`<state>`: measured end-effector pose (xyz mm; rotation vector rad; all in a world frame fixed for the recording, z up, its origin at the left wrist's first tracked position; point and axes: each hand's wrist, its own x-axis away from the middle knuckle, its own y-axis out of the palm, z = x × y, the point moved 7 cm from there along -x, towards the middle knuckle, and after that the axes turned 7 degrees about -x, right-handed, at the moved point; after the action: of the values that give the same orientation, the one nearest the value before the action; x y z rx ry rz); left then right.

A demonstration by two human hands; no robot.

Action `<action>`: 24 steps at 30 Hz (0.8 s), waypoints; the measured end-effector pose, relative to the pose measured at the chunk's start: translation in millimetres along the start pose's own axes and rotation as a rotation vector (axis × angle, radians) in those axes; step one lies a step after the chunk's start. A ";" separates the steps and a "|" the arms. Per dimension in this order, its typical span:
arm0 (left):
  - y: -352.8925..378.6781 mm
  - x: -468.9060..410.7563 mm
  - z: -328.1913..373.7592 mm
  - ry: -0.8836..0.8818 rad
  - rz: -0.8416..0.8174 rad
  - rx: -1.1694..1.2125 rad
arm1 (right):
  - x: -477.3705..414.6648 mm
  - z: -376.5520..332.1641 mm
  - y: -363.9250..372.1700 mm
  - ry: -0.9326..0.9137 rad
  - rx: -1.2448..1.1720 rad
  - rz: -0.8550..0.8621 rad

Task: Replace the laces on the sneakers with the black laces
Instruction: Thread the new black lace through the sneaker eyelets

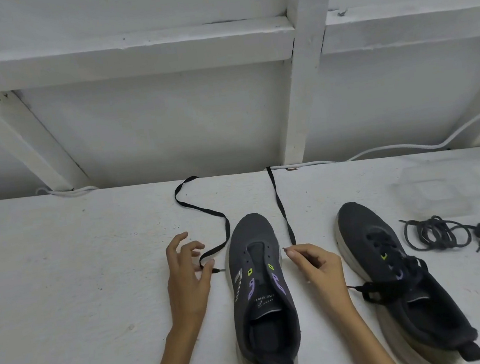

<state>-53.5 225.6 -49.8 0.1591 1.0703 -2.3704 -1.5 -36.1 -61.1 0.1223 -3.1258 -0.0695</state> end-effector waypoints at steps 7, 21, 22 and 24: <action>6.0 12.0 12.4 0.285 -0.097 -0.191 | 0.1 1.9 -0.2 -0.002 0.010 0.000; 3.9 12.4 3.8 0.105 -0.138 -0.043 | -2.4 6.5 -3.6 -0.045 0.079 0.010; 1.7 12.1 5.5 0.090 -0.134 -0.012 | -2.4 6.7 -4.1 -0.052 0.077 0.010; -2.1 11.2 5.5 0.044 -0.111 0.050 | -1.8 4.4 -4.1 -0.066 0.065 0.005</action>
<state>-63.5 218.1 -48.2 0.1743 1.0660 -2.5045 0.5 -39.8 -65.7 0.1160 -3.1953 0.0289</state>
